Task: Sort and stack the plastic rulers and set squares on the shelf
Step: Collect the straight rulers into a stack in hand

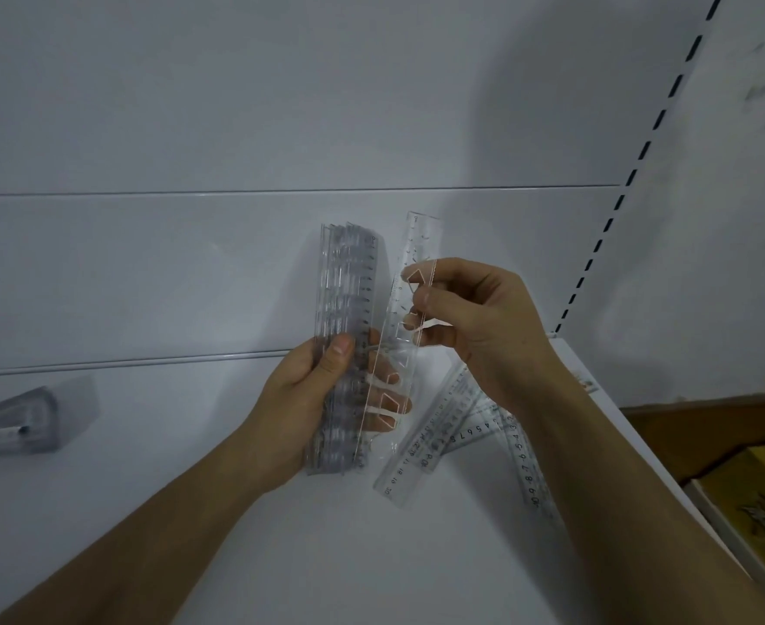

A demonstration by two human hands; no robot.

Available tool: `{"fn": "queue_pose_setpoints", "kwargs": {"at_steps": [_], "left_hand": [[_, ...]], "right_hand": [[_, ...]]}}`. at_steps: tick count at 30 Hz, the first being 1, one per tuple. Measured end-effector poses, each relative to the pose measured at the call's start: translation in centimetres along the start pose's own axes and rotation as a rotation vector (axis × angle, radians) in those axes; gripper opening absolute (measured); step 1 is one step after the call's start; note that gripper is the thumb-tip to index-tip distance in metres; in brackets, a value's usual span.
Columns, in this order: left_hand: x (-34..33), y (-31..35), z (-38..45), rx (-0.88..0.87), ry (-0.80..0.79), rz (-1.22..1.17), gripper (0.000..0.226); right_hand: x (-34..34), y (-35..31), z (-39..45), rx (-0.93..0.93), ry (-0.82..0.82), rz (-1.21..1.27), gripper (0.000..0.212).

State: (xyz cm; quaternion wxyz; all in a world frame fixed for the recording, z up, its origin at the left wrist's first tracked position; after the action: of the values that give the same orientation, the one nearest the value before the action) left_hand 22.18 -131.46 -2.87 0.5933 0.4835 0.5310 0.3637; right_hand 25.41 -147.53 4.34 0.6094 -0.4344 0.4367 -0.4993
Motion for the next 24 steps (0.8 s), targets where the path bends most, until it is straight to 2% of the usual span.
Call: {"fn": "queue_pose_setpoints", "kwargs": {"at_steps": [4,7,10,13,15,17,19,20,22,24], "left_hand": [[-0.3,0.1,-0.2,-0.019,0.004,-0.015,0.036],[0.0,0.5,-0.1,-0.087,0.048,0.065,0.03],[-0.7,0.6,-0.1,-0.131,-0.017,0.165,0.04],[-1.4,0.6,-0.3,-0.196,-0.054,0.245,0.032],[-1.7,0.9,-0.4,-0.263,-0.052,0.297,0.026],[-1.6,1.3,-0.5,-0.307,-0.032,0.354,0.022],[-1.3,1.8,-0.4,-0.338,-0.005,0.399,0.026],[-1.2,2.1,-0.4,-0.361,-0.001,0.407,0.026],[-0.8,2.7,-0.5,-0.433,-0.006,0.406,0.024],[-0.4,3.0,-0.4,-0.479,-0.024,0.411,0.023]], "right_hand": [[-0.2,0.0,-0.1,0.014,0.004,0.003,0.021],[0.4,-0.2,-0.1,0.038,0.055,-0.065,0.021],[0.5,-0.1,-0.4,0.081,0.134,-0.191,0.019],[0.0,0.6,-0.8,0.089,0.2,-0.214,0.019],[-0.8,0.9,-0.9,0.058,0.15,-0.127,0.019],[-1.8,0.5,-0.8,0.032,0.027,-0.04,0.016],[-1.6,0.0,-0.5,0.027,-0.055,-0.078,0.016],[-1.0,-0.2,-0.3,0.048,-0.083,-0.193,0.017],[-0.2,-0.1,0.0,0.12,-0.216,-0.651,0.017],[-0.4,2.7,-0.8,0.039,-0.516,-1.09,0.023]]}}
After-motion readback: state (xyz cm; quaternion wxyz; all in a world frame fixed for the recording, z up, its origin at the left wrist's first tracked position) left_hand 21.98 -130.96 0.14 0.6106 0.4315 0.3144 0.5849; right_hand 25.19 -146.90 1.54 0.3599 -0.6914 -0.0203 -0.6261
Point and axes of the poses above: each hand's wrist, its own z-axis towards the middle knuckle, its own x-axis out of the back of the hand, y = z × x, the point moved 9 cm from there along z, towards the middle knuckle, and after that the axes turned 1 degree about y, right-handed, at the moved point
